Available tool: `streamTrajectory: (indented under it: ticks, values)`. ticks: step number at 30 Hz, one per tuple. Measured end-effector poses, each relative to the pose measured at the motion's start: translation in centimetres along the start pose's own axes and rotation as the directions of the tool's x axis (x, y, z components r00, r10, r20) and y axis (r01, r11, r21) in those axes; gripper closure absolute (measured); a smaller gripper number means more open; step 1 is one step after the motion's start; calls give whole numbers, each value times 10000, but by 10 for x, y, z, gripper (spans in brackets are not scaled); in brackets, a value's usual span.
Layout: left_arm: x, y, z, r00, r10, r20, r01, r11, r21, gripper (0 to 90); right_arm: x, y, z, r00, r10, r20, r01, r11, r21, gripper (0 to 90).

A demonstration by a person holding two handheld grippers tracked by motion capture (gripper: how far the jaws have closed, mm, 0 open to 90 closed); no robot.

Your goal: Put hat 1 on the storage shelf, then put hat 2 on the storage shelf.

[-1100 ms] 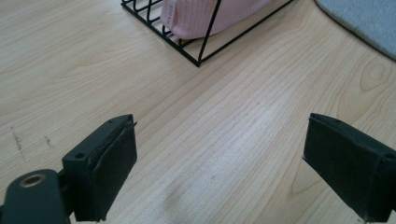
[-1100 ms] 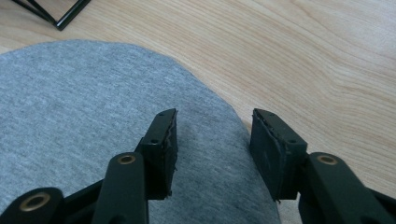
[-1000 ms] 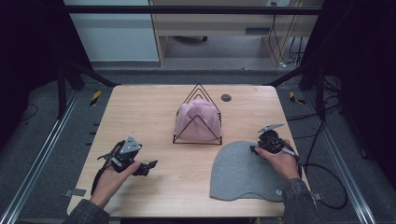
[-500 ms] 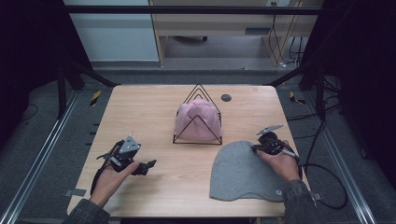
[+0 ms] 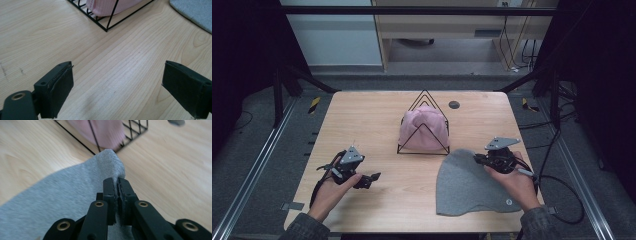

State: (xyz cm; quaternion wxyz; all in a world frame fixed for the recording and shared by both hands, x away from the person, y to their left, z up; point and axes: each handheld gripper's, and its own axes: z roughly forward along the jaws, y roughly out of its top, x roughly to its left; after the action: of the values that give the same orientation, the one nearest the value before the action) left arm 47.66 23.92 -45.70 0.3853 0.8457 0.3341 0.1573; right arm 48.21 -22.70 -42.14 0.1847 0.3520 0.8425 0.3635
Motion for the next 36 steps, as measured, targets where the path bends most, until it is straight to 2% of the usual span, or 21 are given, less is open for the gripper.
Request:
streamTrajectory:
  ticks: [1, 2, 5, 6, 10, 11, 16, 17, 19, 20, 23, 24, 25, 26, 27, 31, 36]
  values:
    - [0, 0, 0, 10000, 0, 0, 0, 10000, 0, 95, 0, 0, 0, 10000, 0, 0, 0, 10000, 0, 858]
    - [-1, 0, 1, 9999, 35, 98, -35, 10000, 6, 94, 8, 8, -7, 9996, -252, -90, 250, 9995, -213, 858]
    - [-2, 0, 1, 9998, 50, 187, -51, 10000, 28, 93, 14, 14, -11, 9989, -443, -182, 434, 9980, -457, 859]
    - [-2, 0, 2, 9997, 50, 237, -51, 10000, 42, 93, 22, 23, -16, 9973, -697, -247, 680, 9956, -645, 859]
    - [-4, 0, 3, 9991, 108, 409, -111, 9999, 87, 93, 30, 35, -22, 9951, -932, -329, 899, 9918, -905, 859]
    - [-5, 0, 4, 9983, 150, 560, -158, 9998, 123, 93, 36, 45, -25, 9927, -1133, -415, 1080, 9875, -1146, 859]
    - [-8, 1, 6, 9963, 273, 812, -290, 9994, 198, 94, 48, 60, -27, 9872, -1498, -547, 1408, 9798, -1420, 859]
    - [-10, 1, 7, 9952, 277, 941, -293, 9994, 162, 94, 54, 69, -27, 9835, -1701, -616, 1587, 9747, -1574, 859]
    - [-10, 1, 7, 9947, 309, 984, -324, 9994, 143, 95, 56, 72, -27, 9828, -1733, -639, 1612, 9736, -1617, 859]
    - [-12, 2, 7, 9929, 325, 1147, -337, 9994, 88, 98, 62, 81, -28, 9792, -1892, -732, 1738, 9685, -1781, 859]
    - [-13, 2, 6, 9907, 337, 1316, -338, 9994, -13, 103, 67, 89, -28, 9754, -2059, -783, 1878, 9631, -1928, 859]
    - [-14, 3, 6, 9886, 338, 1468, -325, 9994, -108, 106, 75, 100, -30, 9700, -2283, -840, 2064, 9552, -2119, 859]
    - [-15, 4, 5, 9858, 352, 1644, -317, 9992, -239, 106, 77, 104, -31, 9674, -2387, -851, 2157, 9519, -2174, 859]
    - [-15, 4, 5, 9858, 352, 1644, -317, 9992, -239, 107, 77, 104, -31, 9674, -2387, -851, 2157, 9519, -2174, 859]
    - [-16, 5, 4, 9835, 359, 1771, -300, 9989, -354, 107, 84, 115, -33, 9611, -2620, -874, 2355, 9429, -2356, 860]
    - [-18, 6, 4, 9815, 327, 1885, -234, 9984, -515, 107, 93, 133, -36, 9511, -2955, -895, 2642, 9289, -2595, 860]
    - [-18, 7, 2, 9809, 368, 1909, -245, 9975, -665, 110, 101, 151, -35, 9415, -3235, -943, 2883, 9183, -2713, 860]
